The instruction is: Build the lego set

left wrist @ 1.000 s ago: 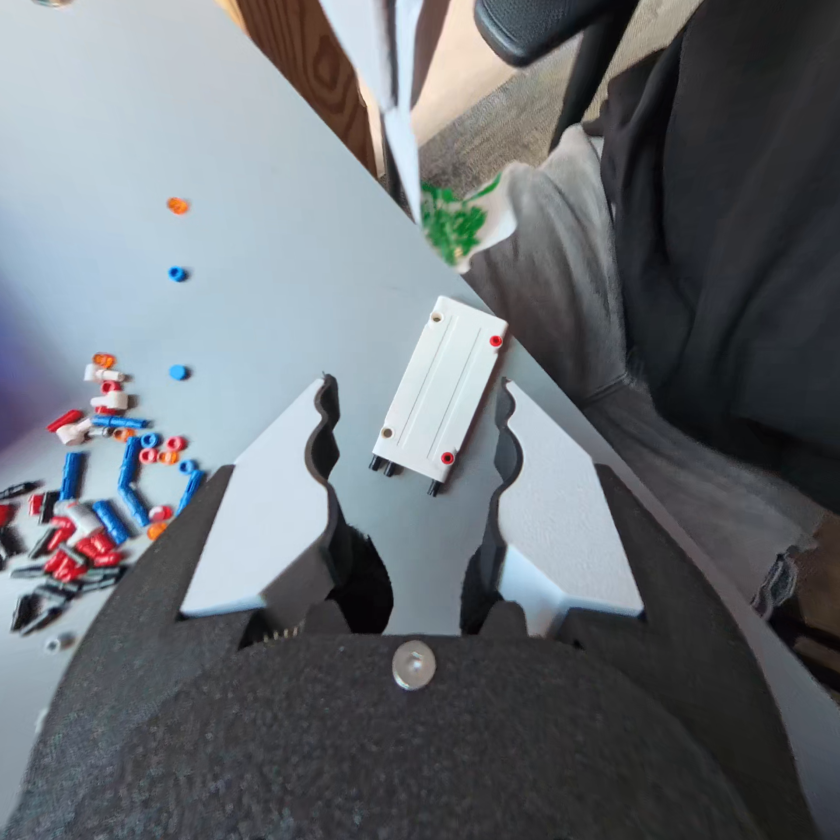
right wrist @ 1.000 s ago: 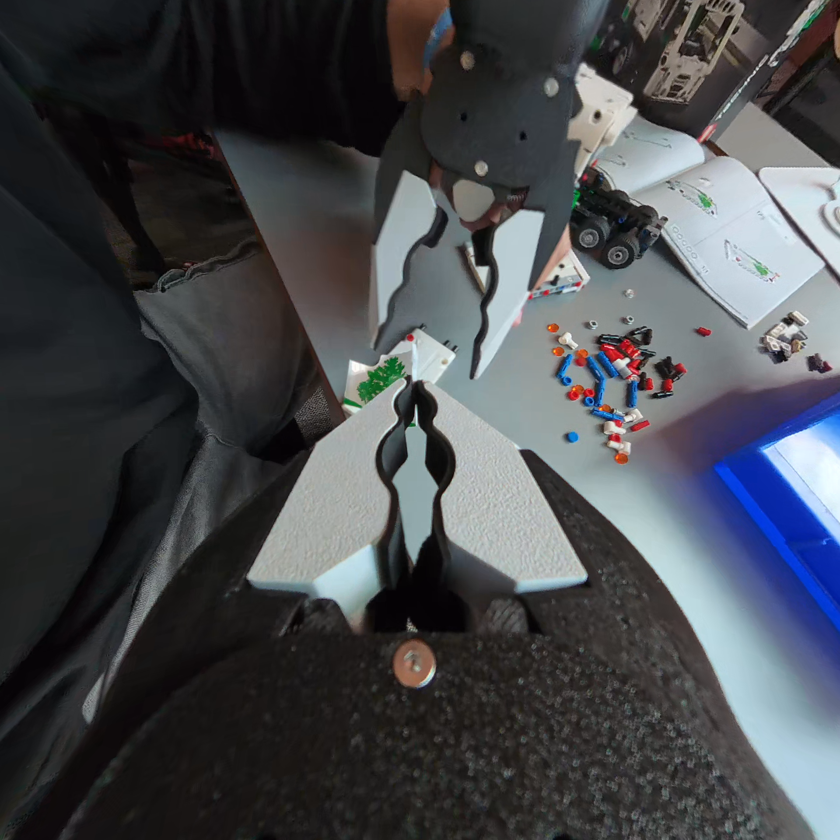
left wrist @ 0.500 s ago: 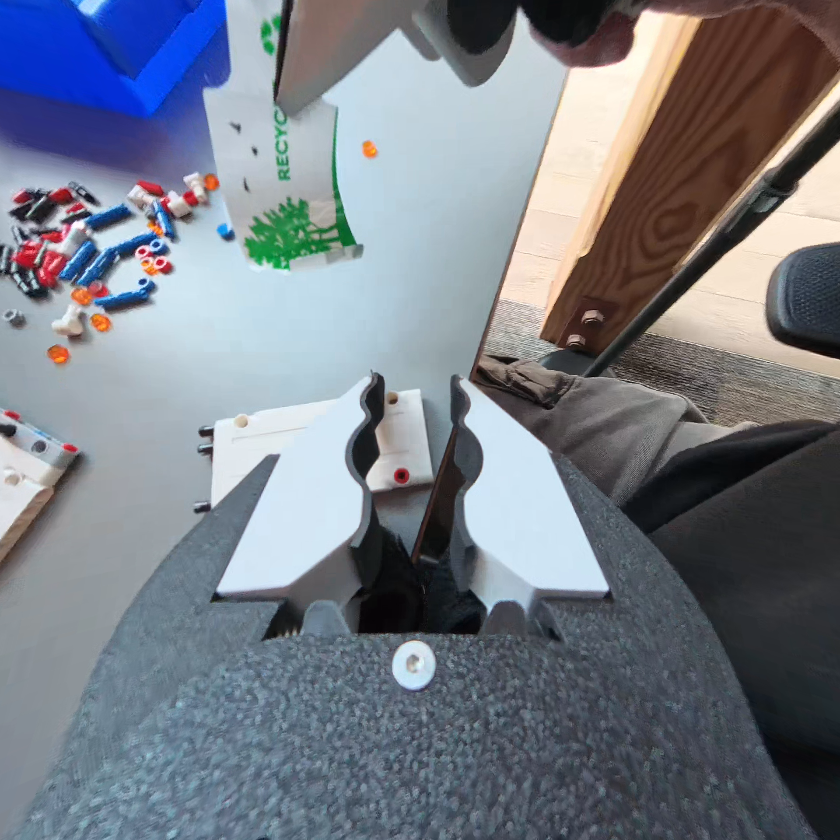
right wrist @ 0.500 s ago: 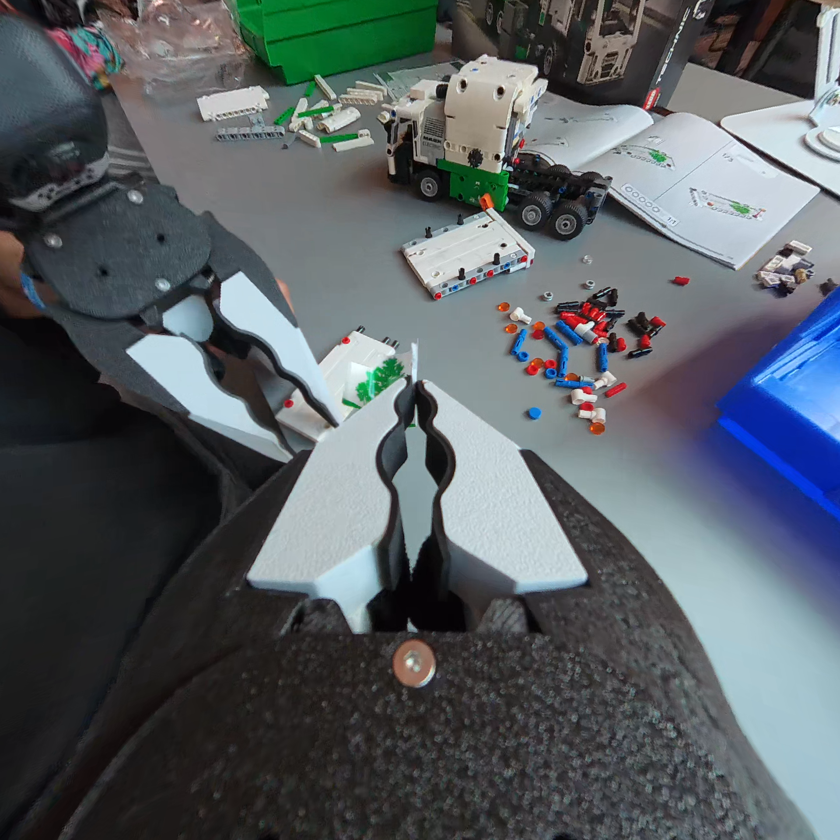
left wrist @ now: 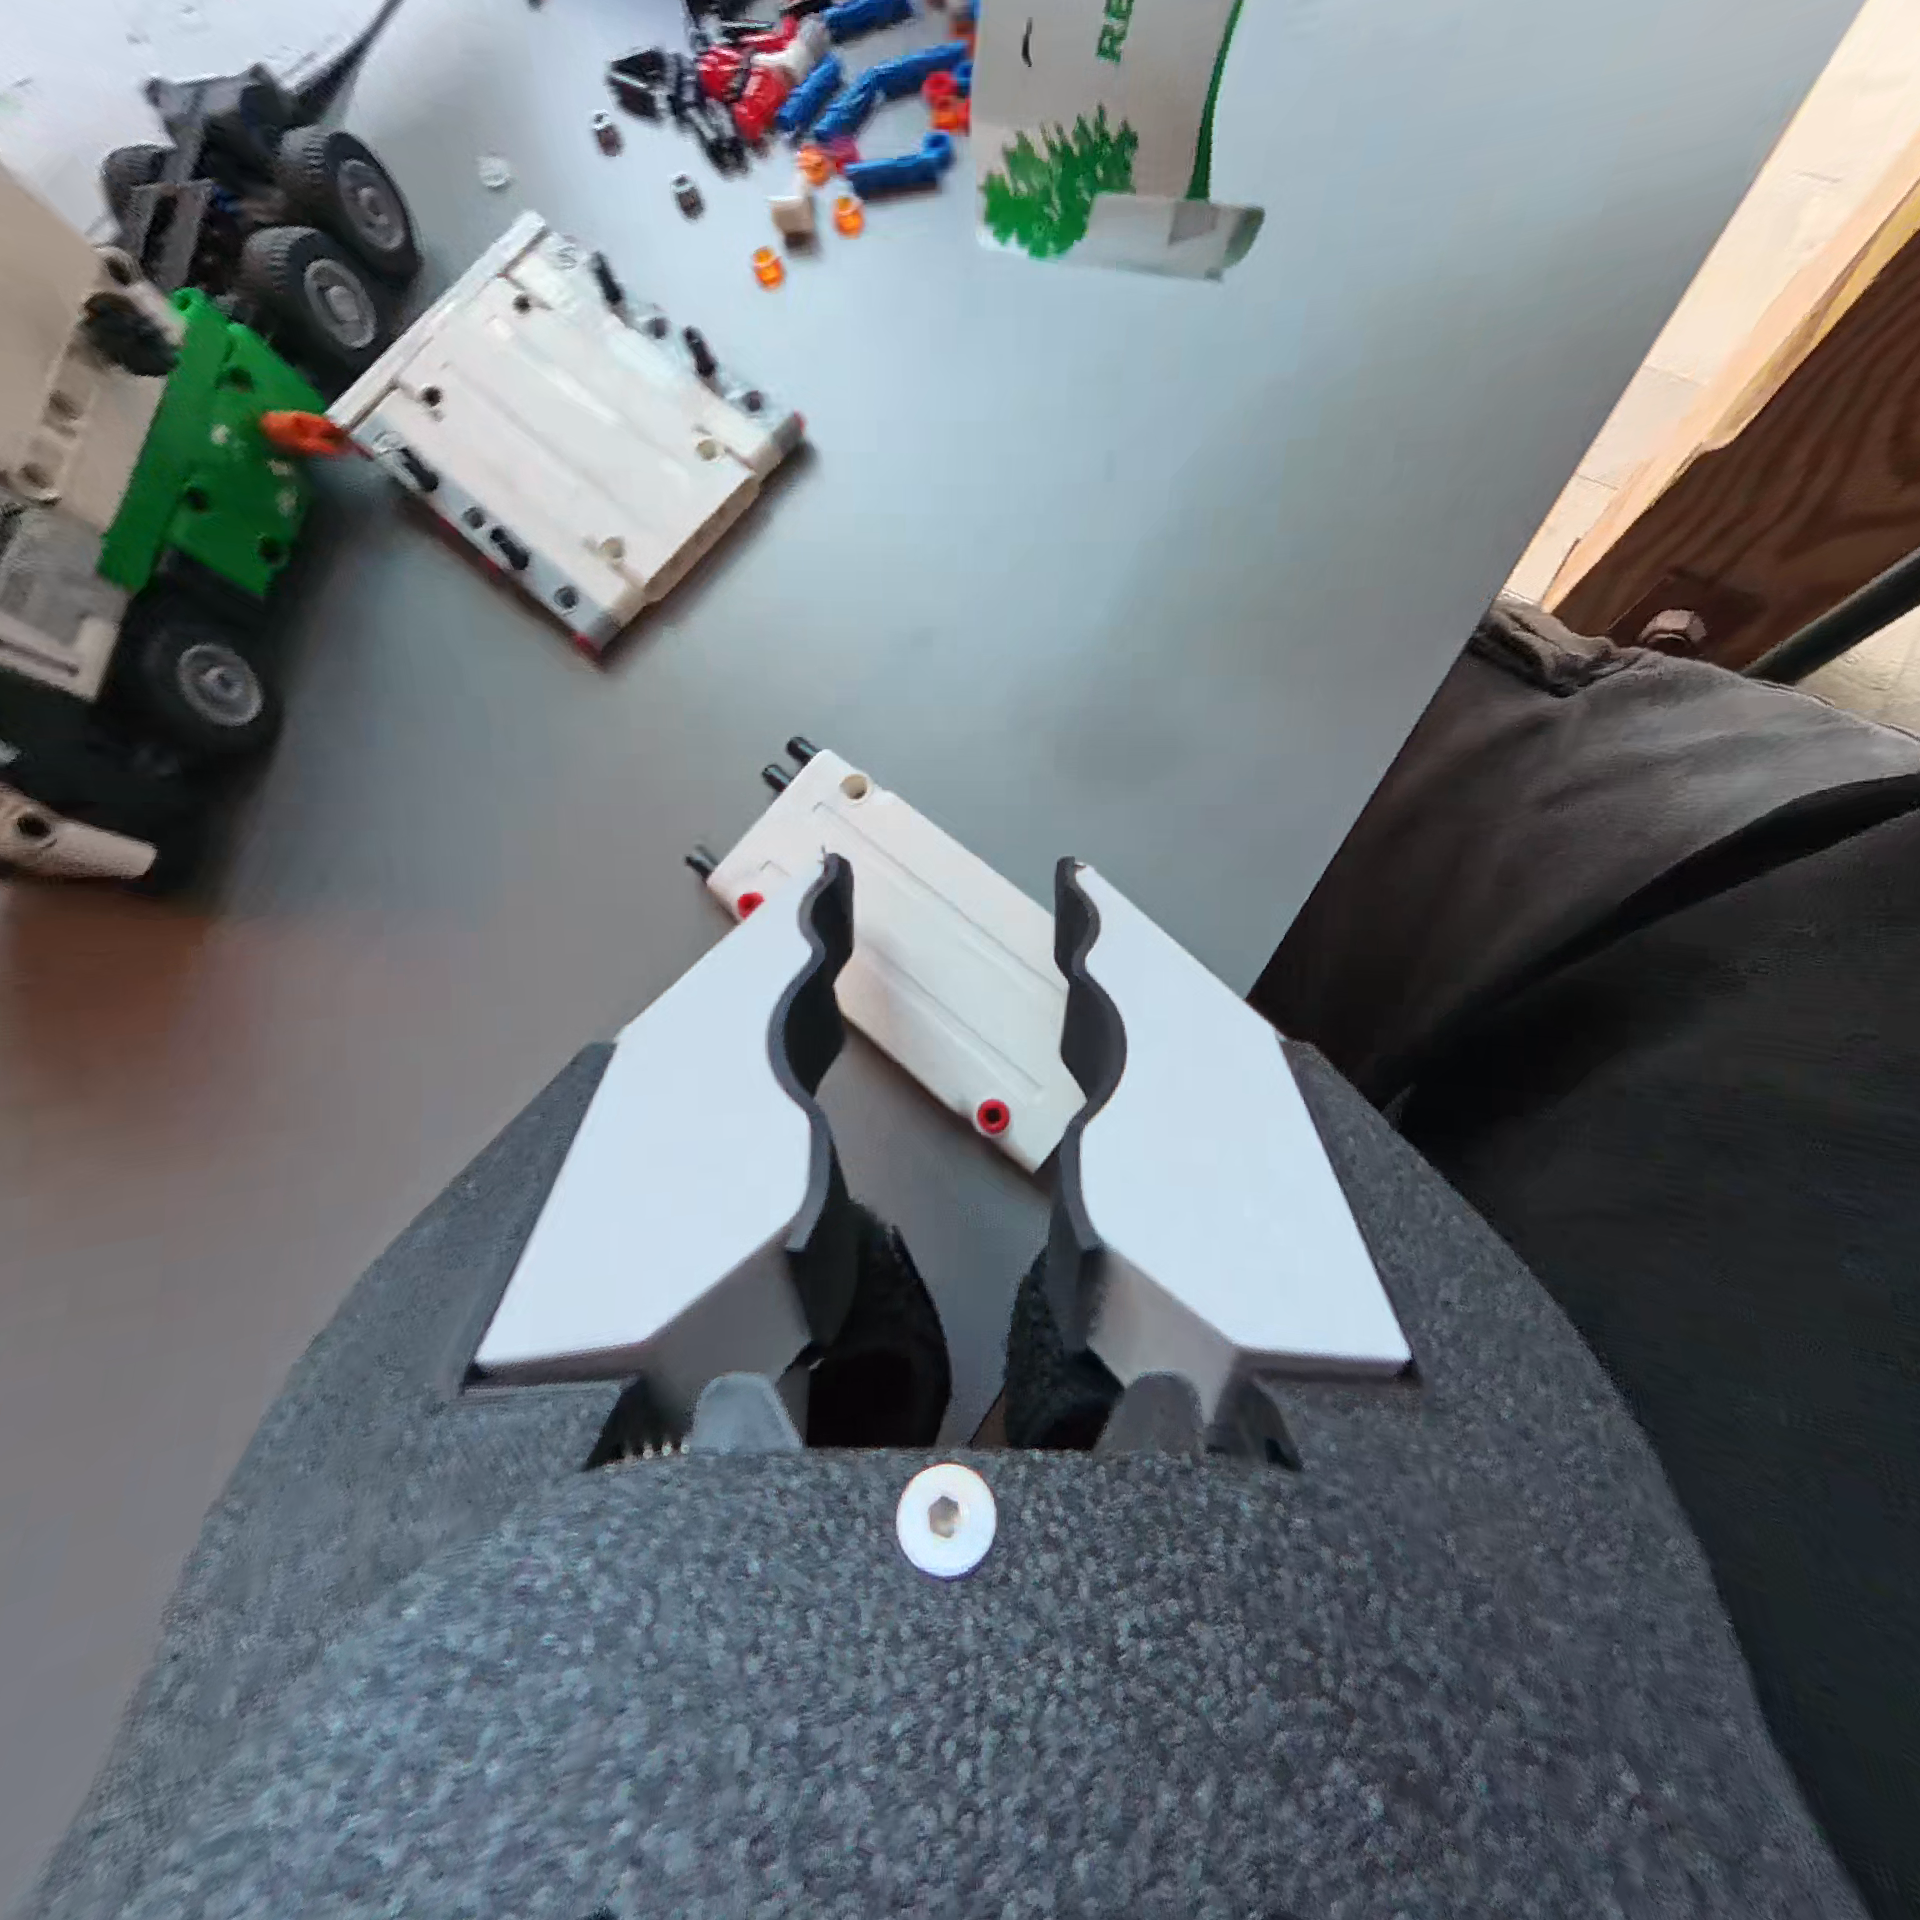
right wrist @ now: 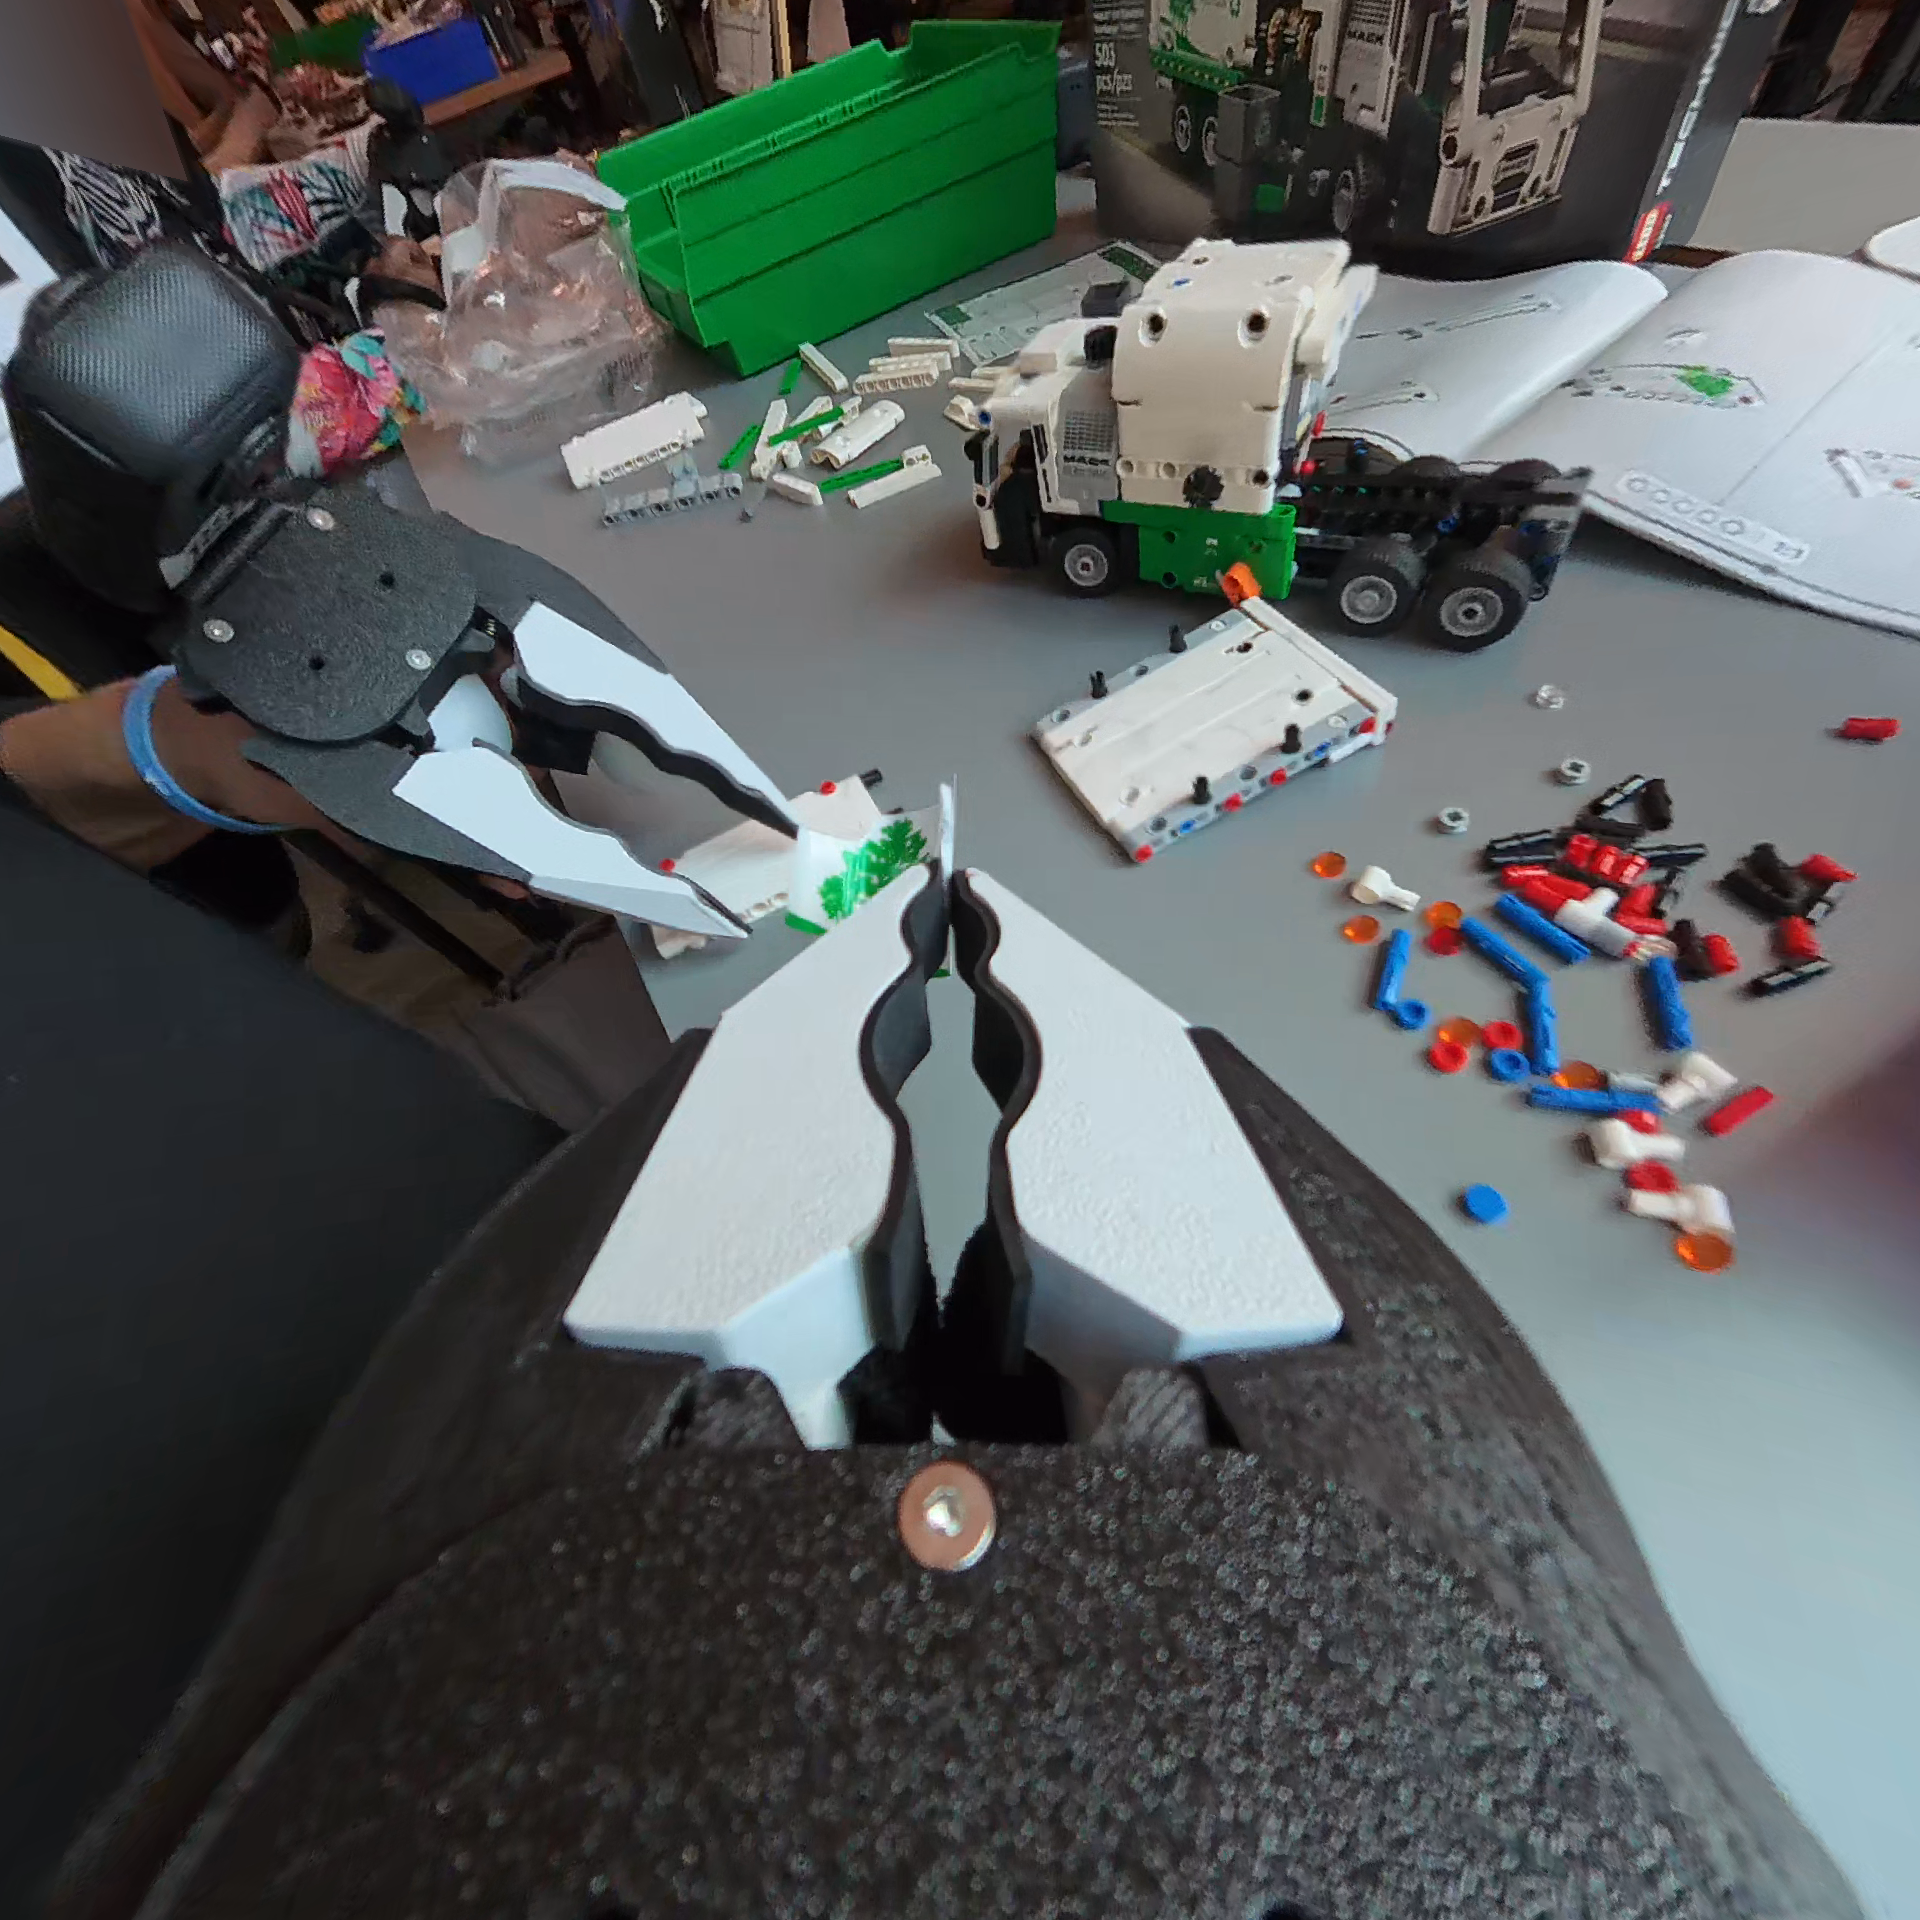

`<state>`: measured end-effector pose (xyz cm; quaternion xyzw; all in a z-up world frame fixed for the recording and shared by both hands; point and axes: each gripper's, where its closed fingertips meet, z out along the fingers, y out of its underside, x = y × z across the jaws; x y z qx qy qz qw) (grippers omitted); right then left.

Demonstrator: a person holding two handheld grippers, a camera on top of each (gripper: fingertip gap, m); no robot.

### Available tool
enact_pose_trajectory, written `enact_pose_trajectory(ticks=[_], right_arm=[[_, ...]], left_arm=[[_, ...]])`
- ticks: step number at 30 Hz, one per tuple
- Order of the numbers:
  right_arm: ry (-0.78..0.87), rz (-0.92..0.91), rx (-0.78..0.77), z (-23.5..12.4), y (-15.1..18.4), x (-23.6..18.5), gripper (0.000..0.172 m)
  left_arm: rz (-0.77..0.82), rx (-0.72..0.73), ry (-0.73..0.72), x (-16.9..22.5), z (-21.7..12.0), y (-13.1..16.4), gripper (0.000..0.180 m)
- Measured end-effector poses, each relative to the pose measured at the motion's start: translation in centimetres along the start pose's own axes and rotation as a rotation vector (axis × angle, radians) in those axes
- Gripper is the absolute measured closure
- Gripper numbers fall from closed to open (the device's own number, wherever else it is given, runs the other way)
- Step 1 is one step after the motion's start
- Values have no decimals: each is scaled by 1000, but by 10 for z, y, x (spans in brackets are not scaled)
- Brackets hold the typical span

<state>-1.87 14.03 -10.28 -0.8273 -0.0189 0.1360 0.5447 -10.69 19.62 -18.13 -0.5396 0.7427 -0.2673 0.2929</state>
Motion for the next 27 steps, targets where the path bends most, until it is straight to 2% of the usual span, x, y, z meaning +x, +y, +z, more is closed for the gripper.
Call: enact_pose_trajectory(ticks=[2,5,7,10,12,16,21,27], right_arm=[[-17,34,11,22,-5,-8,172],[12,56,-5,56,-5,-8,172],[-7,87,10,74,-11,-11,172],[-46,100,18,95,-23,-13,172],[-45,91,5,103,-29,-9,172],[-24,93,14,110,-39,-3,172],[9,176,71,103,-37,-5,172],[44,280,122,89,-25,-6,172]], left_arm=[[-46,21,-38,-15,-16,8,138],[-254,43,-18,-15,-29,19,118],[-334,46,11,-5,-26,25,121],[-308,26,-22,-11,-18,33,126],[-295,11,9,-18,-19,34,130],[-144,-20,109,-26,-18,38,132],[177,-7,208,-38,-21,38,133],[317,-13,191,-69,-16,37,138]])
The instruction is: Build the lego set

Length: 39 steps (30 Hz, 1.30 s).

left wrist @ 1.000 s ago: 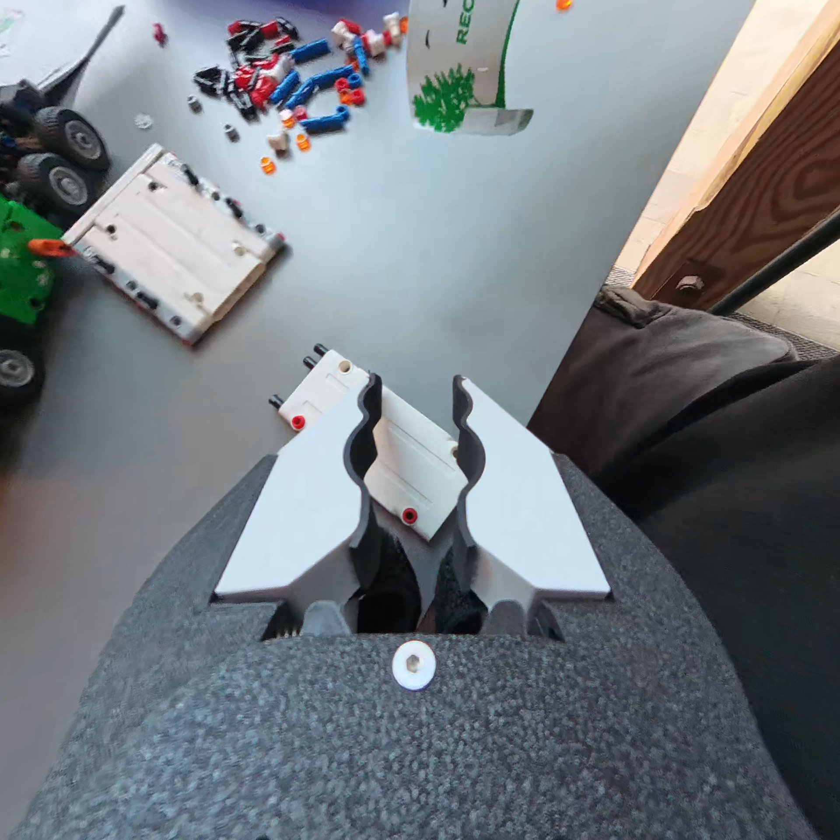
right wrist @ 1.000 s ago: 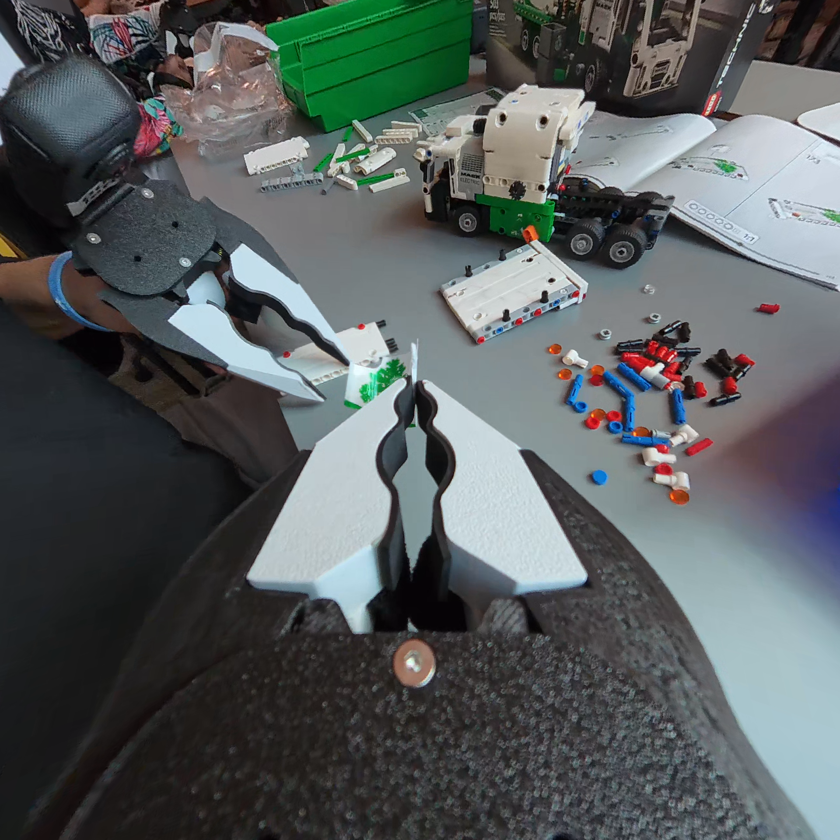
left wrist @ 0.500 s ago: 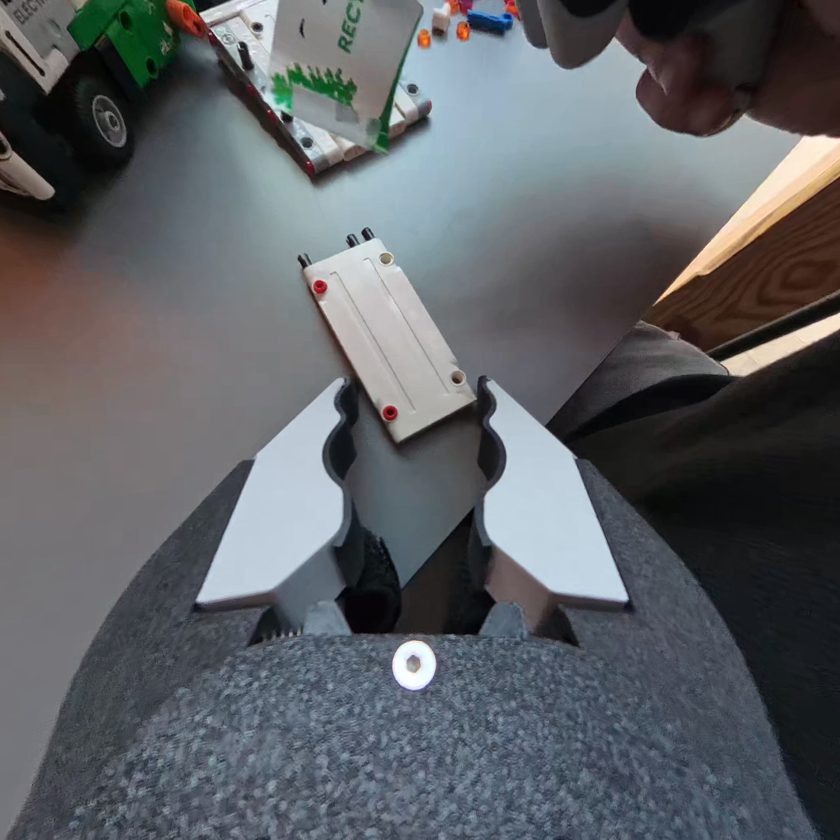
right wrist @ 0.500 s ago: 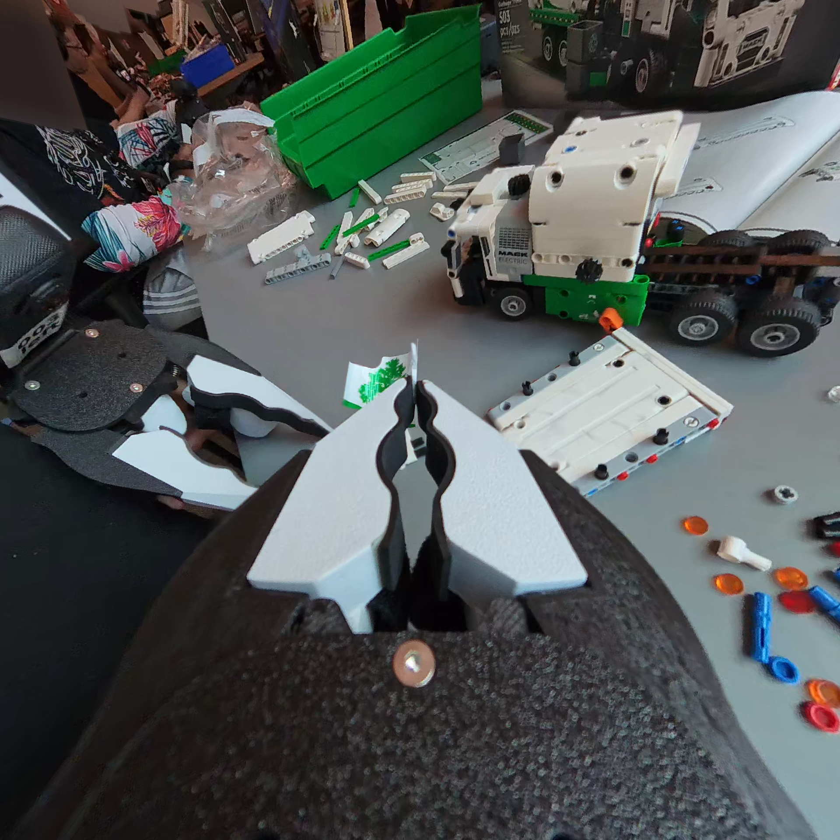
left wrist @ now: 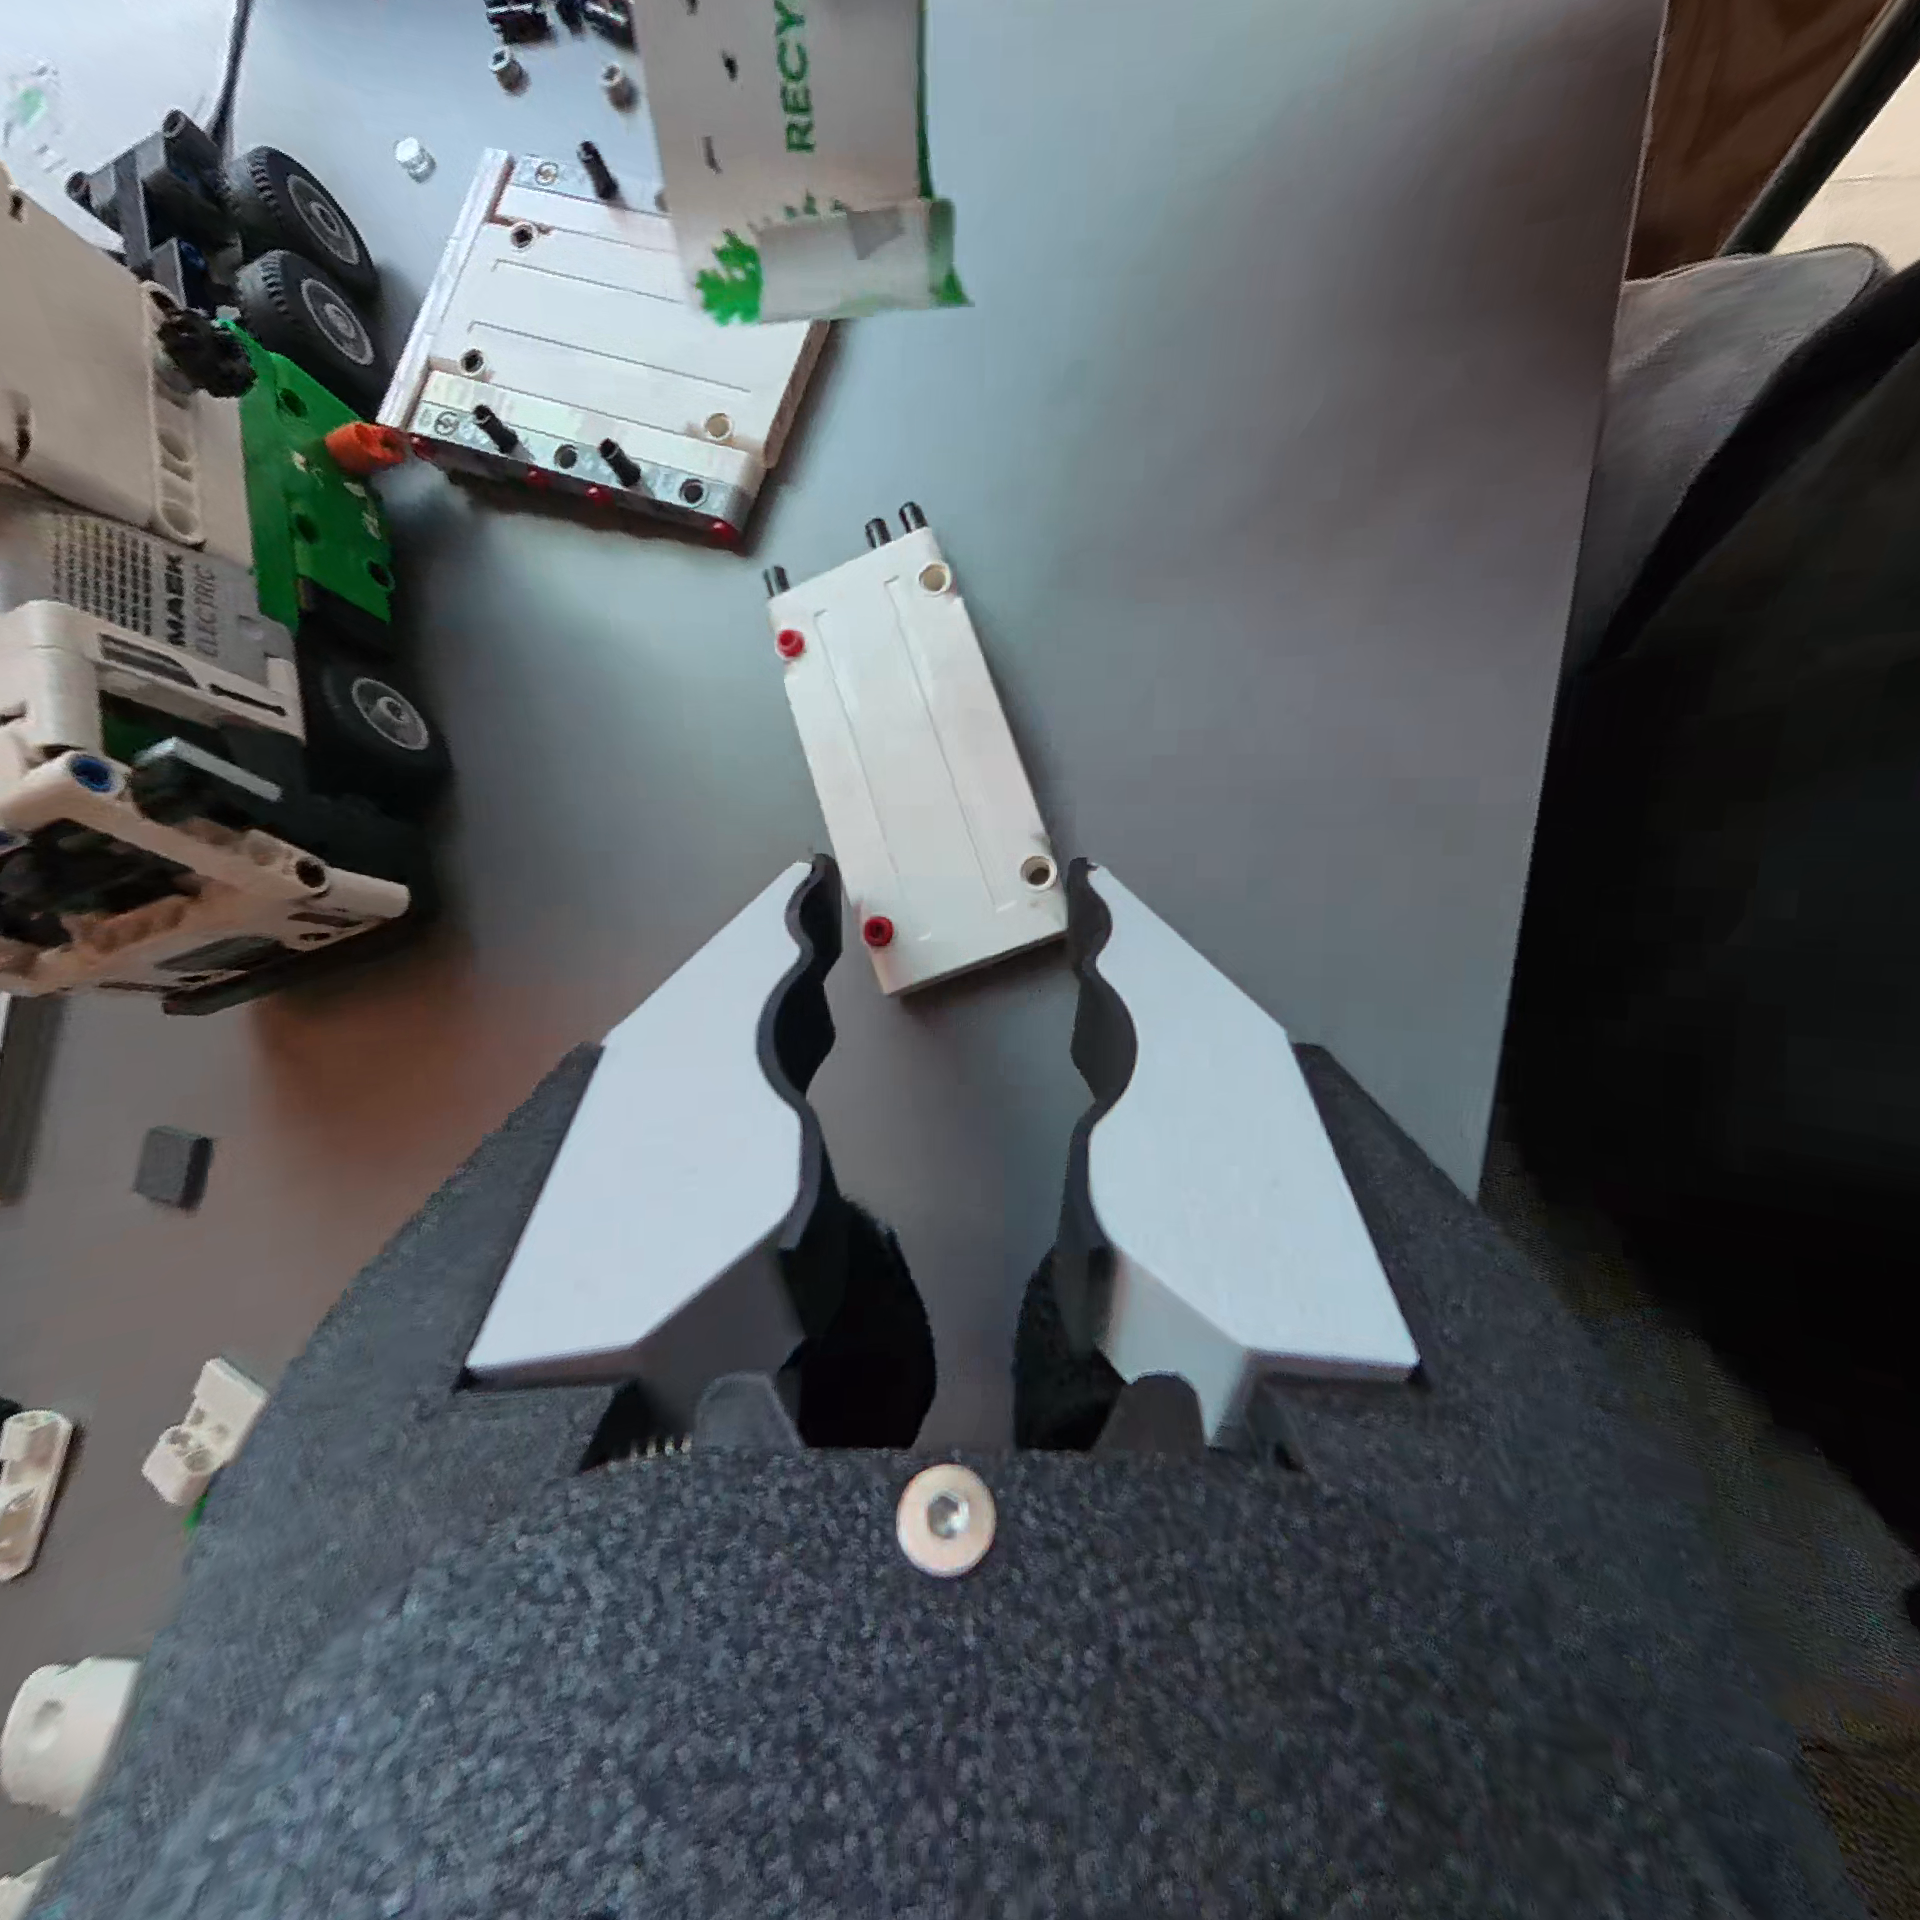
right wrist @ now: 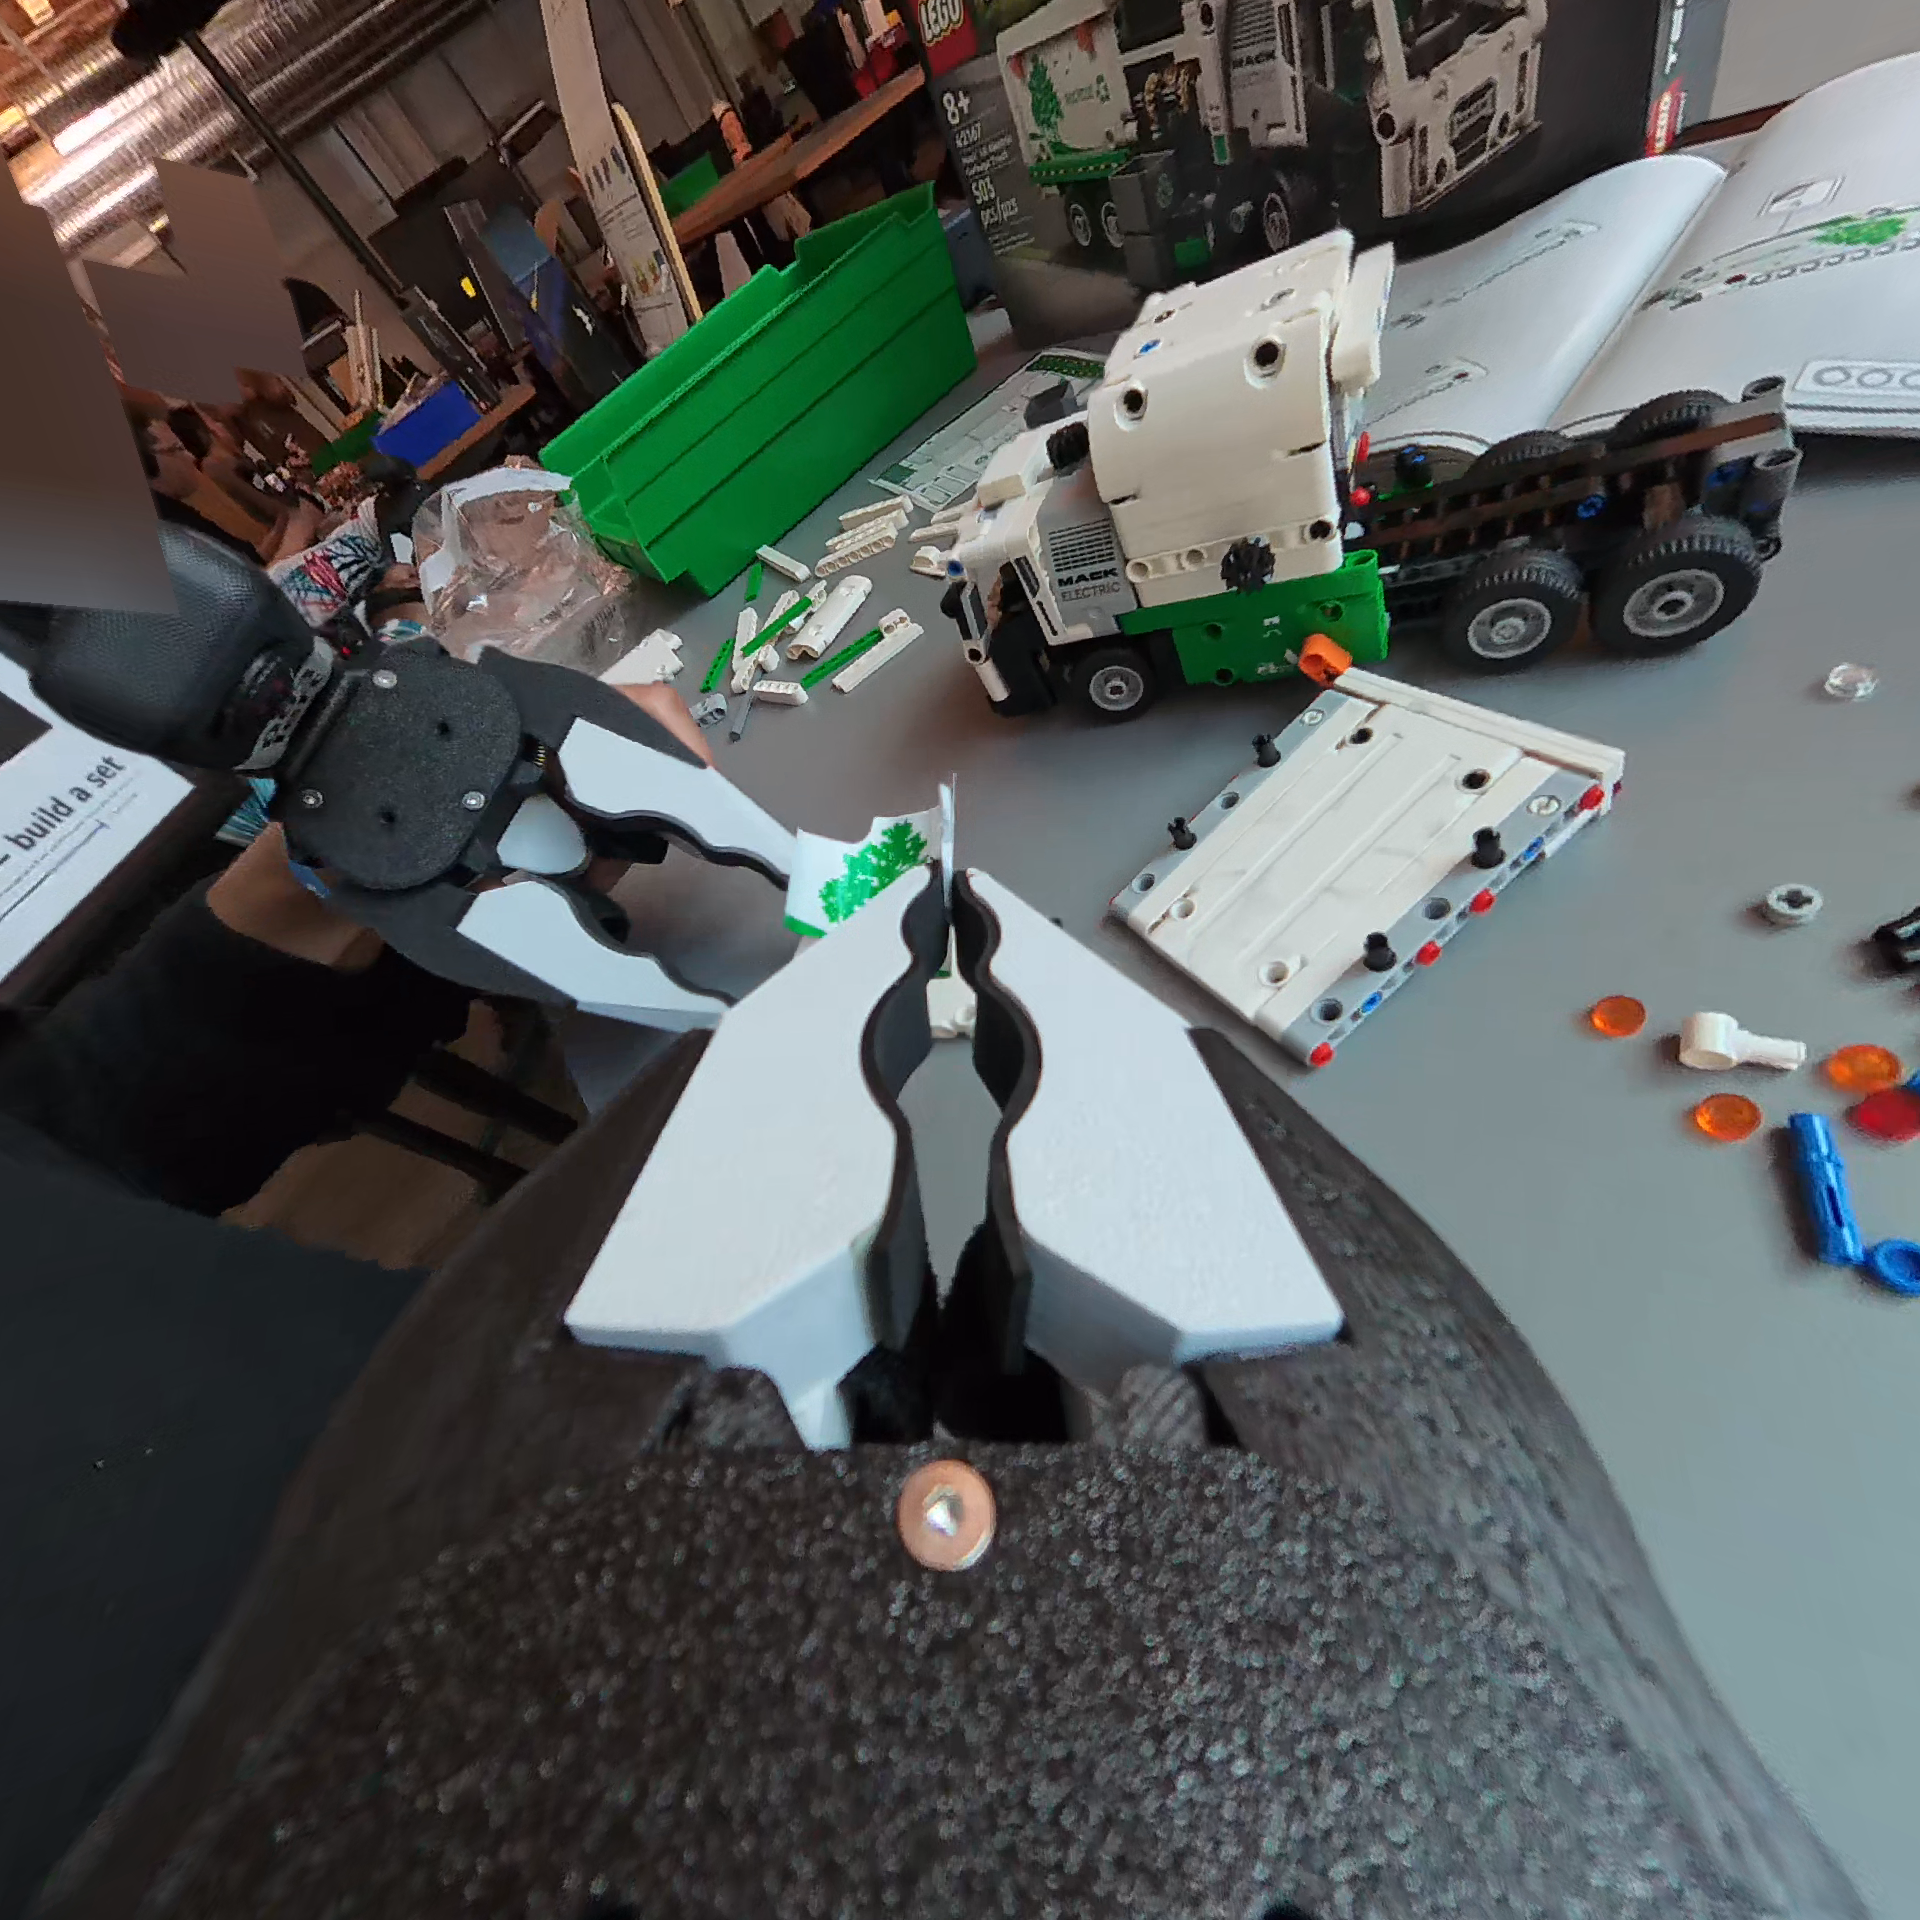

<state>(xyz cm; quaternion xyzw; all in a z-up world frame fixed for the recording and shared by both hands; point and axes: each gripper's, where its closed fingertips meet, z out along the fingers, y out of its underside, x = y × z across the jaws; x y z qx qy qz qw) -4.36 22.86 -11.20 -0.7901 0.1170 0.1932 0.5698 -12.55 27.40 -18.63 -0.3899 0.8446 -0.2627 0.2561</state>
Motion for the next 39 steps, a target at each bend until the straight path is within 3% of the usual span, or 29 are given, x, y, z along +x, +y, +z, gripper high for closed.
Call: enact_pose_trajectory(ticks=[3,8,14,25,32,39], right_arm=[[-28,61,2,0,5,1,172],[-73,100,-23,17,8,8,172],[-152,278,-64,37,14,8,172],[-118,376,-123,40,37,-8,172],[-134,263,-126,49,38,-27,172],[-100,191,-132,50,40,-28,172]], left_arm=[[-123,42,7,-6,-5,-2,139],[-499,266,-10,-30,-27,-19,140],[-928,543,20,-50,-48,-37,145],[-1043,493,-7,-6,-29,-24,145],[-1173,579,36,-2,-31,-30,141],[-1235,521,-39,-7,-31,-16,140]])
